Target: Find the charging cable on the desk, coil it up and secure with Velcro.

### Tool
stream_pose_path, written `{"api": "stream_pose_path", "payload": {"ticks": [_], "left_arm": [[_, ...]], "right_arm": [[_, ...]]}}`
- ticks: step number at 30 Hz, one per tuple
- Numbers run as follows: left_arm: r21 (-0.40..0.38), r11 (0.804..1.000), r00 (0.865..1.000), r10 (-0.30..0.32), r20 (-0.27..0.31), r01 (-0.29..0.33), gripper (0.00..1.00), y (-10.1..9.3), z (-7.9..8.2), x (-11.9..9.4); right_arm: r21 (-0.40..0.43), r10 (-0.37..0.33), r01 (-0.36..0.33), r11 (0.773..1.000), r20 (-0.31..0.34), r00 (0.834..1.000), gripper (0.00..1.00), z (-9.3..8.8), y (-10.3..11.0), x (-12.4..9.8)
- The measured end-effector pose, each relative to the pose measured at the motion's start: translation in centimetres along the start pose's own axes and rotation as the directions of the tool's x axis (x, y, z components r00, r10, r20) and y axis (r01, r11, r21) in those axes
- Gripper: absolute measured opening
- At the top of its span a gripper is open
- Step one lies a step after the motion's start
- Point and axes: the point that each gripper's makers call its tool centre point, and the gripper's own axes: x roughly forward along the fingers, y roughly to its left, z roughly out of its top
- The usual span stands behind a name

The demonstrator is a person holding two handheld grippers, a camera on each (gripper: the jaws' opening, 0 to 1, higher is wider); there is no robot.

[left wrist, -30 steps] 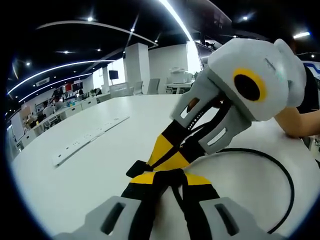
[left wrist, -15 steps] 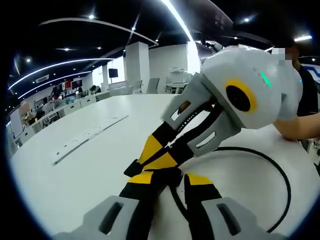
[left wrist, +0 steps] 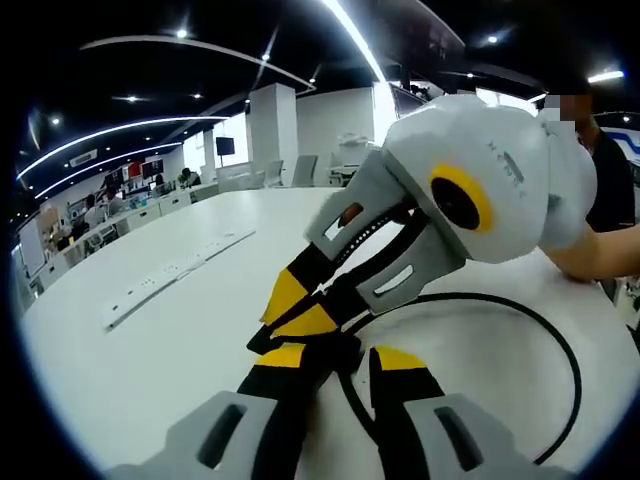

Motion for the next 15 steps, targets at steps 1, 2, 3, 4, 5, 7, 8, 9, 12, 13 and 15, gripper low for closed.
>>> {"api": "stream_pose_path", "payload": {"ticks": [1,2,3,4,5,7,8,9,12,13,15], "left_arm": [[-0.002,1.0,1.0,-0.002,-0.003,0.002,0.24,0.0,0.0,0.0],[-0.001,1.0,1.0,-0.005,-0.005,0.005,0.24,0.0,0.0,0.0],[-0.002,1.0,1.0,-0.006,-0.005,0.006,0.24,0.0,0.0,0.0],[-0.002,1.0,1.0,-0.006,-0.004,0.006,0.24,0.0,0.0,0.0],[-0.002,1.0,1.0,-0.007,-0.003,0.007,0.24,0.0,0.0,0.0],[-0.001,1.0,1.0,-0.006,-0.001,0.006,0.24,-0.1,0.0,0.0],[-0.006,1.0,1.0,-0.004,-0.004,0.004,0.24,-0.3,-0.1,-0.1],[-0.002,1.0,1.0,-0.005,-0.003,0.005,0.24,-0.4,-0.1,-0.1],[-0.004,1.0,1.0,-0.005,0.0,0.005,0.24,-0.7,-0.2,-0.1],[-0.003,1.0,1.0,-0.005,0.0,0.005,0.24,-0.8,-0.2,-0.1],[-0.002,1.0,1.0,-0.005,0.001,0.005,0.24,-0.9,-0.2,0.0]], "right_arm": [[0.005,0.004,-0.004,1.0,0.004,1.0,0.04,0.1,0.0,-0.3],[0.012,0.004,-0.004,1.0,0.013,1.0,0.04,0.3,-0.1,-0.4],[0.018,0.002,-0.002,1.0,0.019,1.0,0.05,0.5,-0.1,-0.4],[0.018,0.001,-0.001,1.0,0.022,1.0,0.05,0.6,-0.1,-0.4],[0.018,0.0,0.0,1.0,0.025,1.0,0.05,0.7,-0.1,-0.3],[-0.007,0.017,-0.016,1.0,0.021,1.0,0.03,1.1,0.5,0.2],[-0.037,0.005,-0.005,0.999,-0.003,1.0,0.03,0.8,0.3,0.3],[-0.049,0.005,-0.006,0.999,-0.015,1.0,0.03,0.6,0.5,0.4],[-0.002,0.001,-0.001,1.0,0.003,1.0,0.03,0.7,0.5,0.4],[0.005,-0.006,0.006,1.0,0.001,1.0,0.03,0.6,0.4,0.5],[0.02,-0.019,0.019,1.0,-0.001,1.0,0.03,0.5,0.3,0.7]]}}
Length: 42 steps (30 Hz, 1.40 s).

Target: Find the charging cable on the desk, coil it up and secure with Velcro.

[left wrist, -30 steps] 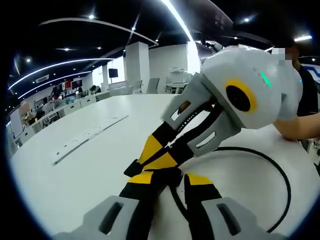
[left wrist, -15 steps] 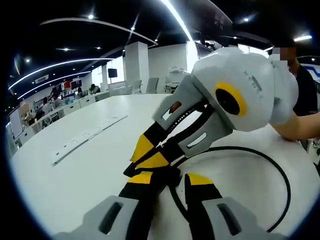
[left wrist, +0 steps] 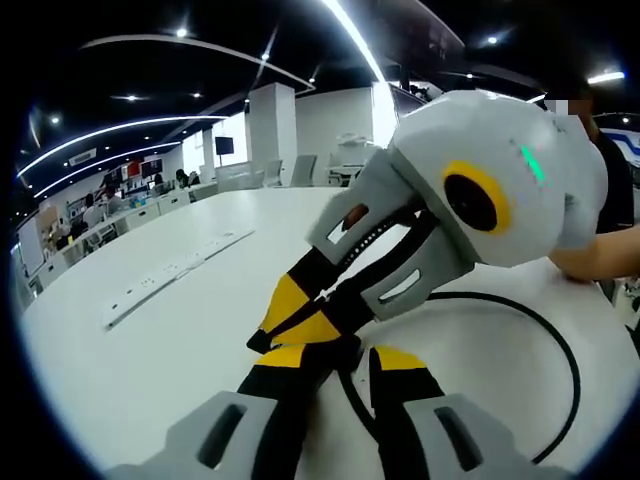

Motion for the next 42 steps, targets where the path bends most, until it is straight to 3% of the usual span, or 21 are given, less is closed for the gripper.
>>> {"api": "stream_pose_path", "payload": {"ticks": [10,14,18,28,29,30,35,42], "left_arm": [[0.002,1.0,1.0,0.0,0.002,0.0,0.24,0.2,0.1,-0.1],[0.003,1.0,1.0,-0.001,0.004,0.001,0.24,0.6,0.2,-0.2],[0.003,1.0,1.0,-0.005,0.008,0.005,0.24,1.3,0.4,-0.3],[0.004,1.0,1.0,-0.005,0.006,0.005,0.24,1.9,0.5,-0.3],[0.004,1.0,1.0,-0.005,0.006,0.005,0.24,2.0,0.5,-0.3],[0.005,1.0,1.0,-0.005,0.006,0.005,0.24,1.9,0.5,-0.3],[0.006,1.0,1.0,-0.005,0.006,0.005,0.24,1.8,0.4,-0.3],[0.01,1.0,1.0,-0.005,0.005,0.004,0.24,1.5,0.3,-0.2]], "right_arm": [[0.004,-0.021,0.021,1.0,-0.005,1.0,0.03,-0.2,-0.3,0.2],[-0.037,-0.014,0.014,0.999,-0.004,1.0,0.05,-0.1,-0.5,0.1],[-0.049,-0.009,0.008,0.999,-0.012,1.0,0.14,-0.3,-0.9,-1.0],[-0.018,-0.048,0.048,0.999,-0.006,0.999,0.14,-0.3,-2.7,-3.1],[-0.032,0.055,-0.055,0.998,0.016,0.998,0.13,0.2,-0.7,-3.5],[-0.044,0.088,-0.087,0.995,0.032,0.996,0.12,0.6,0.0,-3.6],[-0.045,0.14,-0.139,0.989,0.017,0.99,0.1,1.0,1.4,-3.5],[-0.037,0.14,-0.14,0.989,0.005,0.99,0.06,0.8,1.5,-3.3]]}}
